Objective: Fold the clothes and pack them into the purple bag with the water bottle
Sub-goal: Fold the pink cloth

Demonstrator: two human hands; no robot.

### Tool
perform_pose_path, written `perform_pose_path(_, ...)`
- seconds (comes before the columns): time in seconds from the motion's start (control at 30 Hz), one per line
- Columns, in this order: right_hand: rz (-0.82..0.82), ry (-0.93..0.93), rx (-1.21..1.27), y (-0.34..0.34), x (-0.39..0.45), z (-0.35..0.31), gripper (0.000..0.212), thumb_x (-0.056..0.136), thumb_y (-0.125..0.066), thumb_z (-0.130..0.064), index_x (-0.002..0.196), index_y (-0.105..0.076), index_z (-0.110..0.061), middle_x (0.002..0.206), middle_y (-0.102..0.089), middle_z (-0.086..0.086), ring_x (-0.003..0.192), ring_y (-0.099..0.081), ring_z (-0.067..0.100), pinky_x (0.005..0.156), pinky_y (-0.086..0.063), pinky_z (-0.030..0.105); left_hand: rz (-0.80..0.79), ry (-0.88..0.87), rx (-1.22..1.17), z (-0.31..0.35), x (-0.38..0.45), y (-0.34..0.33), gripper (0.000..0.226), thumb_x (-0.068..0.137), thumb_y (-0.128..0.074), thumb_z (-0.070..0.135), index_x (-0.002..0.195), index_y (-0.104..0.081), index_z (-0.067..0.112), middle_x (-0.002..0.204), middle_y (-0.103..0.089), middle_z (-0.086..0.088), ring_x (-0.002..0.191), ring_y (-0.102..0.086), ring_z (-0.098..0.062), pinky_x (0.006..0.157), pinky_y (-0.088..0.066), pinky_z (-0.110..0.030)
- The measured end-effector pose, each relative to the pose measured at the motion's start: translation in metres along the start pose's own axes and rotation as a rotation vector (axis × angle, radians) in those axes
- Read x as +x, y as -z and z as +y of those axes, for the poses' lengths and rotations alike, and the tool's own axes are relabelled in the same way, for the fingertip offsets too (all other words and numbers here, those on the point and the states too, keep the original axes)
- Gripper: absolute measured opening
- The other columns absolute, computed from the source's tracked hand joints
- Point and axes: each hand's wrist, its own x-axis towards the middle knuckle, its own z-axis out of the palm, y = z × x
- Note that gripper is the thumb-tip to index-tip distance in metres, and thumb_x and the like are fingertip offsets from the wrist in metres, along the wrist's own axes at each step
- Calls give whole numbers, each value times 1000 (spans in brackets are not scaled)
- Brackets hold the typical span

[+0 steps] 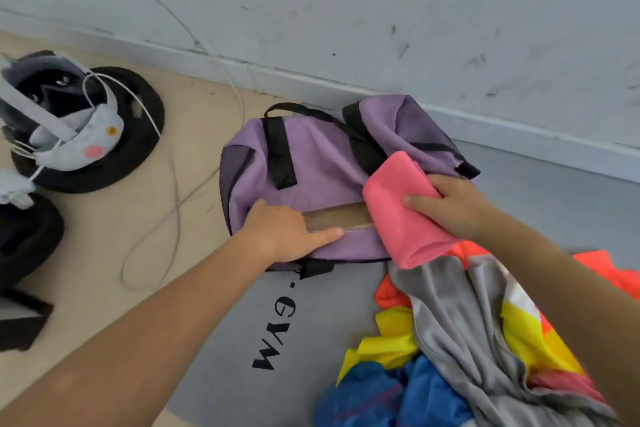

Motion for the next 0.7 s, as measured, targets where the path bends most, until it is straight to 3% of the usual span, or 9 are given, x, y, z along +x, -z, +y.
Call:
perform_pose_path(0.1, 96, 52, 32, 26, -9, -12, 27, 86, -69, -34, 94, -68, -7, 92, -67, 11, 87, -59, 28, 67, -35, 29, 101, 52, 18, -7, -4, 13, 99, 71, -5, 92, 100, -63, 16, 114, -68, -7, 103, -61, -25, 84, -38, -40)
perform_pose_path(0.2, 158, 60, 35, 57, -28, -22, 23, 87, -67, -37, 93, -66, -14, 91, -65, 4, 85, -58, 23, 67, -35, 30, 364, 20, -78, -4, -19, 34, 102, 74, -8, 92, 133, -45, 18, 133, -59, -4, 110, -60, -25, 89, -43, -42)
perform_pose_path(0.3, -53, 18, 11, 88, -52, -22, 25, 85, -63, -51, 104, -64, -36, 100, -66, -9, 89, -59, 10, 73, -41, 27, 604, -31, -262, -1, -31, 54, 92, 76, -17, 90, 137, -34, 24, 132, -59, 0, 108, -61, -30, 78, -43, -38)
perform_pose_path(0.4, -238, 9, -81, 108, -67, -24, 38, 73, -61, -64, 103, -65, -42, 102, -69, -13, 95, -64, 11, 88, -48, 34, 562, -53, -393, 0, -31, 62, 91, 71, -15, 93, 146, -11, 41, 129, -62, 5, 109, -61, -31, 75, -45, -36)
perform_pose_path(0.5, -246, 23, -162, 104, -67, -21, 44, 77, -67, -56, 99, -68, -18, 94, -71, 3, 90, -65, 21, 87, -49, 37, 458, -80, -480, 3, -21, 62, 87, 70, -16, 94, 144, 7, 55, 124, -65, 5, 112, -62, -26, 75, -43, -34)
perform_pose_path(0.57, -168, 46, -257, 88, -63, -19, 27, 84, -67, -48, 87, -65, -21, 86, -66, 2, 85, -60, 23, 74, -45, 26, 498, -104, -506, 5, -15, 58, 80, 77, -25, 87, 143, 11, 59, 128, -63, 0, 108, -63, -27, 72, -41, -34)
perform_pose_path(0.6, -107, 50, -306, 79, -61, -19, 23, 87, -65, -45, 86, -63, -23, 87, -65, 1, 85, -57, 23, 69, -40, 27, 516, -106, -471, 7, -12, 54, 78, 81, -27, 83, 144, 12, 58, 133, -59, -4, 105, -63, -29, 69, -41, -33)
perform_pose_path(0.7, -69, -39, -427, 60, -46, -24, 31, 92, -57, -44, 105, -63, -18, 108, -65, 8, 97, -56, 27, 73, -34, 30, 482, -48, -267, 10, -4, 49, 73, 85, -23, 77, 147, 0, 47, 143, -39, -14, 105, -58, -34, 65, -37, -33)
